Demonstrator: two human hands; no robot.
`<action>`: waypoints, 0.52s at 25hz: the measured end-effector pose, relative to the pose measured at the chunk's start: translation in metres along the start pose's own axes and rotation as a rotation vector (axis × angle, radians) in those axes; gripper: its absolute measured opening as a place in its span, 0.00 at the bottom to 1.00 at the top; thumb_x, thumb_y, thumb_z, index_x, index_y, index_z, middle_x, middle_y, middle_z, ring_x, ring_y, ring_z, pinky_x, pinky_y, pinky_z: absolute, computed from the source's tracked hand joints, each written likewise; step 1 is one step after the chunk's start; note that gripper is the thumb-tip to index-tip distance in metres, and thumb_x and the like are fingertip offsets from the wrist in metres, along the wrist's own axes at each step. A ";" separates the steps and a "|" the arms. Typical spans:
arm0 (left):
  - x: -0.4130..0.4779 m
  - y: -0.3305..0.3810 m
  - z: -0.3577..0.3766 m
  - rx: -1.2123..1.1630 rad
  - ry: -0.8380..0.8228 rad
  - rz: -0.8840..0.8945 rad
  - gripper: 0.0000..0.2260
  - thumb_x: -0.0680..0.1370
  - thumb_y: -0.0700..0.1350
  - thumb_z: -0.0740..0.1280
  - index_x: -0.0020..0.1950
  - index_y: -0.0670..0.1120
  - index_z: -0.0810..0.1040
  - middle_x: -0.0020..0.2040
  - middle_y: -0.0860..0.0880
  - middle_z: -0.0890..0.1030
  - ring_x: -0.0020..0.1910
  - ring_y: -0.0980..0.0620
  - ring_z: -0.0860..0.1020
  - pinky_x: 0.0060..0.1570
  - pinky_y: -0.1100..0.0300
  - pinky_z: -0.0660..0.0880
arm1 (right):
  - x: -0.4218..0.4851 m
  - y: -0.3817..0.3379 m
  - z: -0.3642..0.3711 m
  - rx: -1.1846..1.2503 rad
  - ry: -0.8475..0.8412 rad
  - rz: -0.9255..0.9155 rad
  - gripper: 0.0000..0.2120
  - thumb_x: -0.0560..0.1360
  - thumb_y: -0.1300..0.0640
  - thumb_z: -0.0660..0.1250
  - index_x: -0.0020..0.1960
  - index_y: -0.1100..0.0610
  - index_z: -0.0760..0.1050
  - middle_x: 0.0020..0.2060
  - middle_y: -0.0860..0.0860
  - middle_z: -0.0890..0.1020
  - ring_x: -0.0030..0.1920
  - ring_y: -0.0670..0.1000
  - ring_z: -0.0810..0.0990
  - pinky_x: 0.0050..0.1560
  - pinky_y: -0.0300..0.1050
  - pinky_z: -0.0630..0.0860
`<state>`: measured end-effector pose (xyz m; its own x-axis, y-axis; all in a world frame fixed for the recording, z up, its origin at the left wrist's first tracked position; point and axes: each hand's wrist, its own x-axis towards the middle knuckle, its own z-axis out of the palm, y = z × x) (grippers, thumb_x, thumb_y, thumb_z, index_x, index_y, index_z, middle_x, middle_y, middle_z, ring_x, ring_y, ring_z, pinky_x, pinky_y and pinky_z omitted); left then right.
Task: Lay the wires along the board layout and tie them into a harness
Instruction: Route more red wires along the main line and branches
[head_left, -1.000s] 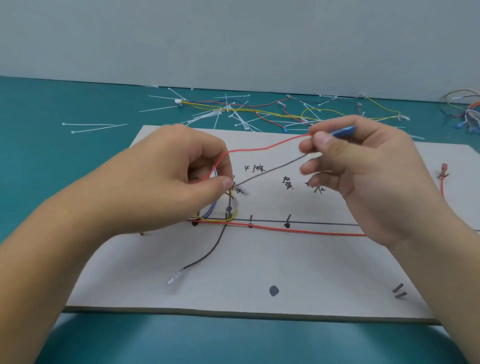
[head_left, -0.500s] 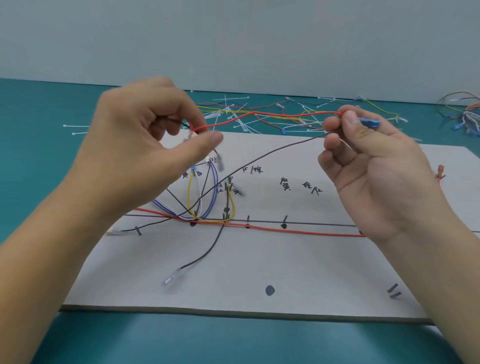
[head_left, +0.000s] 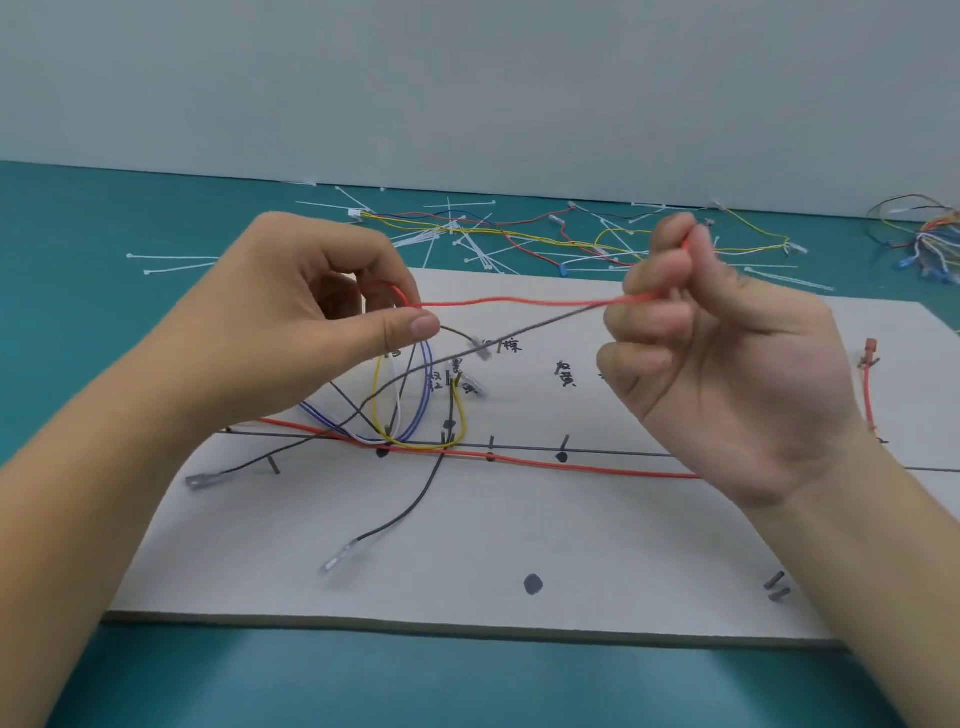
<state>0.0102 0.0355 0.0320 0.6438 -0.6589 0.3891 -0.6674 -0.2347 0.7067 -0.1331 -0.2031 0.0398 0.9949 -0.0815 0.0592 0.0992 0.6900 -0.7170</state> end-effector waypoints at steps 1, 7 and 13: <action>0.000 0.000 0.000 0.003 0.010 0.009 0.07 0.72 0.55 0.78 0.43 0.53 0.85 0.34 0.50 0.82 0.30 0.41 0.72 0.27 0.64 0.67 | 0.000 0.003 0.001 -0.004 -0.004 0.011 0.06 0.79 0.55 0.60 0.50 0.50 0.76 0.33 0.45 0.82 0.27 0.43 0.76 0.29 0.36 0.74; 0.000 -0.002 -0.003 0.013 -0.036 0.027 0.10 0.69 0.59 0.80 0.42 0.56 0.86 0.30 0.56 0.77 0.27 0.54 0.64 0.26 0.64 0.62 | 0.000 0.006 -0.004 -0.066 -0.043 0.083 0.09 0.76 0.57 0.63 0.52 0.56 0.81 0.27 0.46 0.74 0.21 0.42 0.67 0.25 0.36 0.66; 0.000 0.000 -0.004 0.018 -0.016 0.027 0.10 0.72 0.61 0.74 0.43 0.56 0.86 0.32 0.43 0.79 0.32 0.36 0.72 0.28 0.48 0.70 | 0.006 -0.014 -0.016 0.009 0.118 0.066 0.09 0.79 0.58 0.60 0.52 0.54 0.79 0.23 0.44 0.64 0.22 0.44 0.55 0.24 0.34 0.60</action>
<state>0.0114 0.0390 0.0346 0.6192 -0.6767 0.3984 -0.6913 -0.2291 0.6852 -0.1283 -0.2244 0.0389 0.9904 -0.1194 -0.0702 0.0344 0.7028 -0.7106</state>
